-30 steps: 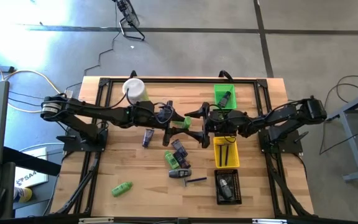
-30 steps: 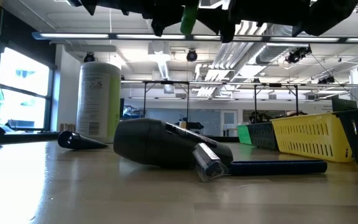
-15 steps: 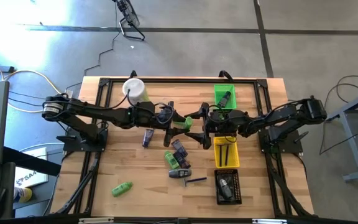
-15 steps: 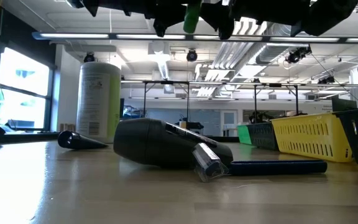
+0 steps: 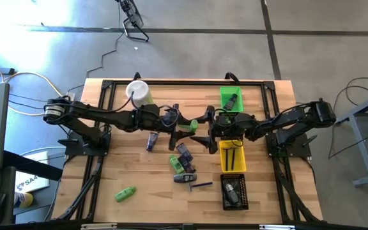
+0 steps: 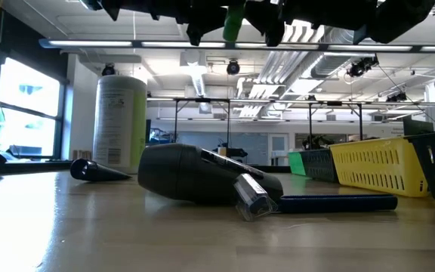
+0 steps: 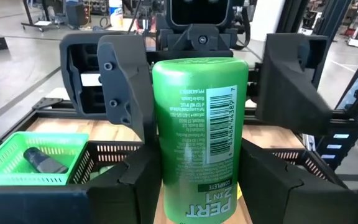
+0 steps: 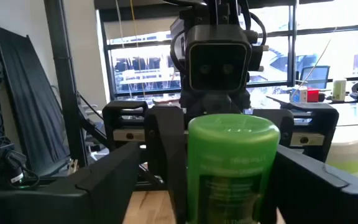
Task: Pick & Place Travel size toiletries
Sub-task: Put the green shampoo into the top black basket
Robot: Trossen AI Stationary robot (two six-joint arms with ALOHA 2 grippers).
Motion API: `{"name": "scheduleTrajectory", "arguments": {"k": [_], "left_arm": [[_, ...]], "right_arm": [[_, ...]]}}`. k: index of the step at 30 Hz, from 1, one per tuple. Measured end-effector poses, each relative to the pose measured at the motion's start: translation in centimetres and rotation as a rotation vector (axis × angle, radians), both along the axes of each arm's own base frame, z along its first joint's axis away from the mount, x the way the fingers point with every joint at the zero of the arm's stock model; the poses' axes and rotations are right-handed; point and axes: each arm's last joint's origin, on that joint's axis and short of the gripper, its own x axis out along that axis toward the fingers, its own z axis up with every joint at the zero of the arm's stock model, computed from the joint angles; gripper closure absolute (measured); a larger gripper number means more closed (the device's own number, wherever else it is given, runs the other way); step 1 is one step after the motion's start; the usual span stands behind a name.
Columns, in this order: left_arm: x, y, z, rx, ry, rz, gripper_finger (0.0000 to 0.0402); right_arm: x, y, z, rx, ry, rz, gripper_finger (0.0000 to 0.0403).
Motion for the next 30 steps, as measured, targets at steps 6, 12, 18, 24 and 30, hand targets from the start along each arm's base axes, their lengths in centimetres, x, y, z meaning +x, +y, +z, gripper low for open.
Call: {"name": "scheduleTrajectory", "arguments": {"k": [6, 12, 18, 24, 30], "left_arm": [[0.00, 0.00, -0.02, 0.000, 0.002, 0.000, 0.0226], [0.00, -0.03, -0.01, 0.000, 0.001, -0.004, 0.0226], [0.00, -0.03, -0.02, 0.004, 0.001, -0.003, 0.0227], [-0.01, -0.01, -0.01, 0.005, 0.002, -0.001, 0.0227], [-0.01, -0.01, -0.04, 0.005, 0.004, 0.000, 0.0227]], "right_arm": [[0.00, -0.03, -0.01, -0.001, 0.001, -0.003, 0.0154], [0.01, -0.02, -0.02, -0.023, 0.001, -0.009, 0.0198], [0.01, -0.04, -0.02, -0.023, 0.001, -0.014, 0.0238], [0.01, -0.03, -0.03, -0.036, 0.001, -0.015, 0.0239], [0.02, -0.03, -0.06, -0.038, 0.005, -0.014, 0.0240]]}}
